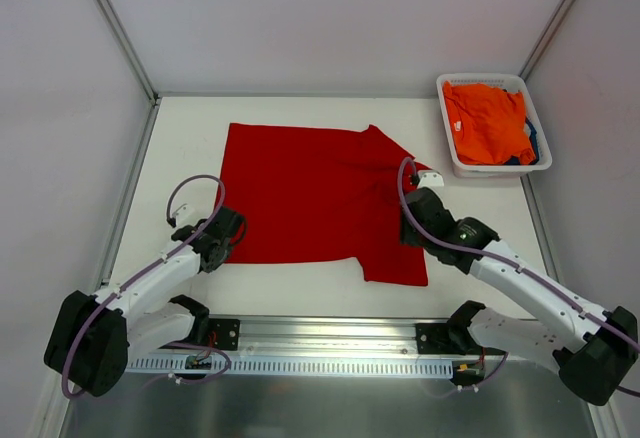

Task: Fold and stack the t-shirts
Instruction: Flatten the tshirt out

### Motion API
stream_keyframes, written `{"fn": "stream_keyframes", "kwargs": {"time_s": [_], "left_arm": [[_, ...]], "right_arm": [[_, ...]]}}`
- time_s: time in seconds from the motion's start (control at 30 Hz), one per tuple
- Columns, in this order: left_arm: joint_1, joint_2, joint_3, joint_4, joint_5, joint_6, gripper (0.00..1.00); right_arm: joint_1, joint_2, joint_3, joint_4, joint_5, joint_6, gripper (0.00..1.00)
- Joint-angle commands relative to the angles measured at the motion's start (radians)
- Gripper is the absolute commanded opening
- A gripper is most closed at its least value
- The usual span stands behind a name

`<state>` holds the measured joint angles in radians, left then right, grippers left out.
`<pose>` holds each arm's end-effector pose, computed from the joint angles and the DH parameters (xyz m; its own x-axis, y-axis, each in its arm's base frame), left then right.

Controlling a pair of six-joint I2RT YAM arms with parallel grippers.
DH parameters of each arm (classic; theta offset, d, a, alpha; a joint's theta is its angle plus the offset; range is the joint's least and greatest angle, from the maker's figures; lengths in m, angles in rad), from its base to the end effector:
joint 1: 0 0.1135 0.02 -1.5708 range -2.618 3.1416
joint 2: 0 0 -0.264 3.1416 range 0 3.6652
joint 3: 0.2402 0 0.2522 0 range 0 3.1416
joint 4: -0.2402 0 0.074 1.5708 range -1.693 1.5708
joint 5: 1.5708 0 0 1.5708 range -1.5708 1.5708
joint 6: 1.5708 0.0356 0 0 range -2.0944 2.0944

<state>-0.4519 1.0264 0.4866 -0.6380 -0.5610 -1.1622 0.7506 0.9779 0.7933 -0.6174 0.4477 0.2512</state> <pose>0.1559 -0.0546 0.1687 -0.5013 -0.6204 -0.6032 -0.6885 0.7082 -0.1562 0.1553 0.1238 0.2702 -0.6072 -0.2600 -0.7508 -0.2517 0.9592 -0.1286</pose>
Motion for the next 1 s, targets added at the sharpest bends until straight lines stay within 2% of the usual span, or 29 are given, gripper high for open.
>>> {"fn": "stream_keyframes", "kwargs": {"time_s": [0.0, 0.07, 0.2, 0.23, 0.4, 0.53, 0.73, 0.97], "left_arm": [[-0.001, 0.017, 0.026, -0.031, -0.016, 0.002, 0.09], [-0.001, 0.023, 0.027, -0.034, -0.013, 0.002, 0.09], [-0.001, 0.015, 0.026, -0.035, -0.008, 0.013, 0.44], [-0.001, 0.012, 0.027, -0.037, -0.010, 0.015, 0.47], [-0.001, -0.012, 0.027, -0.063, -0.019, 0.013, 0.48], [-0.001, -0.002, 0.021, -0.078, -0.010, -0.010, 0.44], [0.001, 0.092, 0.018, -0.078, 0.039, -0.063, 0.41], [0.001, 0.149, 0.032, -0.055, 0.018, -0.082, 0.39]], "right_arm": [[0.006, -0.038, -0.012, -0.008, -0.012, 0.026, 0.42], [0.004, -0.048, -0.020, -0.015, -0.015, 0.033, 0.42], [0.006, -0.058, -0.032, -0.019, -0.017, 0.048, 0.42], [0.004, -0.056, -0.034, -0.019, -0.018, 0.049, 0.42], [0.006, -0.047, -0.034, -0.015, -0.026, 0.052, 0.42], [0.004, -0.065, -0.031, -0.021, -0.026, 0.053, 0.42], [0.006, -0.120, -0.020, -0.056, -0.026, 0.051, 0.42], [0.006, -0.169, -0.031, -0.073, -0.047, 0.063, 0.42]]}}
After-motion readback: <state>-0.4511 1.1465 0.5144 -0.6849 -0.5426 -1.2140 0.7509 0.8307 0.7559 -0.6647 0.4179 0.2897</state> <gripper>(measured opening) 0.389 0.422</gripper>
